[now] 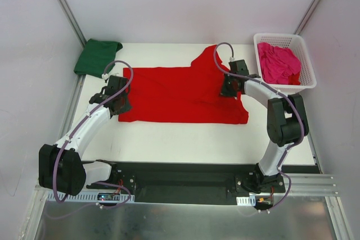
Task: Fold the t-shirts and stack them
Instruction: Fold the flattened tshirt in 1/3 of the way
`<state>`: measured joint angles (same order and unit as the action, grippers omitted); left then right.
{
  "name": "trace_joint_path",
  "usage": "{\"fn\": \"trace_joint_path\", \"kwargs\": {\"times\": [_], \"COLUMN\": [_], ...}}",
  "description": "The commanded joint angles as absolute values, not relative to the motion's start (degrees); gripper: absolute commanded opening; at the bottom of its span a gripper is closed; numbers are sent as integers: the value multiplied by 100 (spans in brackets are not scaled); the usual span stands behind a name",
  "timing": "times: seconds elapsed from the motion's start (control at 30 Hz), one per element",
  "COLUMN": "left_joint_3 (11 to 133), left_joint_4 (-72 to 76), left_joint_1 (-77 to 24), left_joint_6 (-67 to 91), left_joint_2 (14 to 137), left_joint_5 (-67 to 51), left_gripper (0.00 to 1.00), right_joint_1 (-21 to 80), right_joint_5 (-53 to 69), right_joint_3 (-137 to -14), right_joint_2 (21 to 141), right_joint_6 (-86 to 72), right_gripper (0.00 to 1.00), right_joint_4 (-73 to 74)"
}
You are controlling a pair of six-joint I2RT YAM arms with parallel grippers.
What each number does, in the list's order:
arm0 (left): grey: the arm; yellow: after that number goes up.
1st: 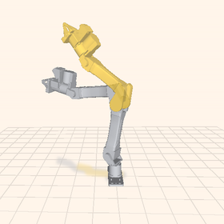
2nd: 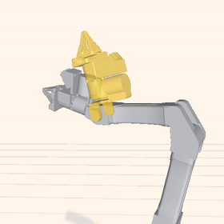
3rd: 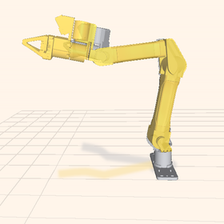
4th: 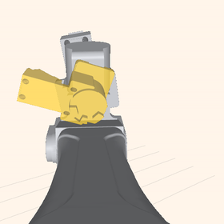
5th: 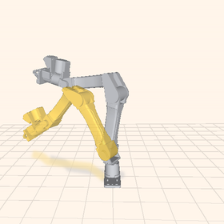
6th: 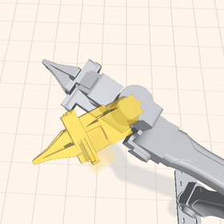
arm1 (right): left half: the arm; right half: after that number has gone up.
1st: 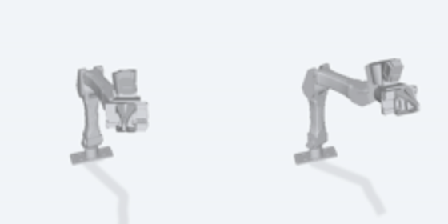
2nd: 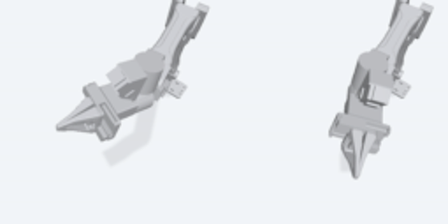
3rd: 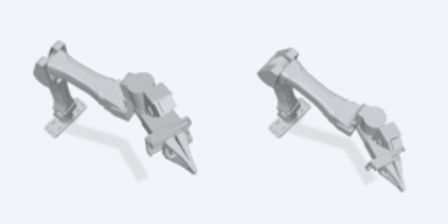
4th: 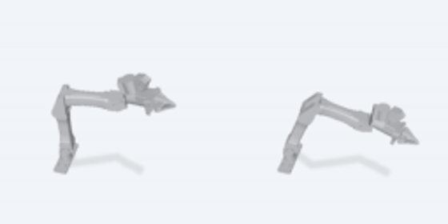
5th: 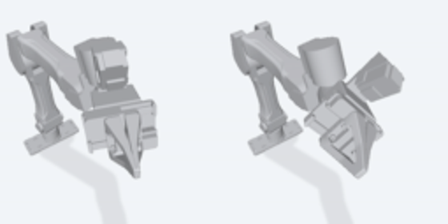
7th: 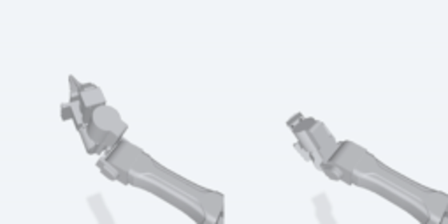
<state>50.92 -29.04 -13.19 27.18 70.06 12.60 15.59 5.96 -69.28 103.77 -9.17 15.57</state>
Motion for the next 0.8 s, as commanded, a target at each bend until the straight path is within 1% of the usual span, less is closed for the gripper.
{"fn": "trace_joint_path", "kwargs": {"times": [0.0, 0.33, 0.77], "left_joint_3": [5054, 5054, 5115], "left_joint_4": [-2900, -2900, -2900], "left_joint_1": [-1362, -1371, -1371], "left_joint_6": [2663, 2672, 2646], "left_joint_2": [6935, 6987, 7040], "left_joint_5": [1433, 1424, 1415], "left_gripper": [5, 5, 5], "right_joint_1": [1538, 1538, 1529], "right_joint_5": [905, 1248, 1485], "right_joint_3": [-7347, -8077, -8287], "right_joint_2": [10353, 10985, 11329], "right_joint_6": [-975, -1072, -1380], "right_gripper": [2, 2, 2], "right_joint_4": [1336, 1248, 703]}}
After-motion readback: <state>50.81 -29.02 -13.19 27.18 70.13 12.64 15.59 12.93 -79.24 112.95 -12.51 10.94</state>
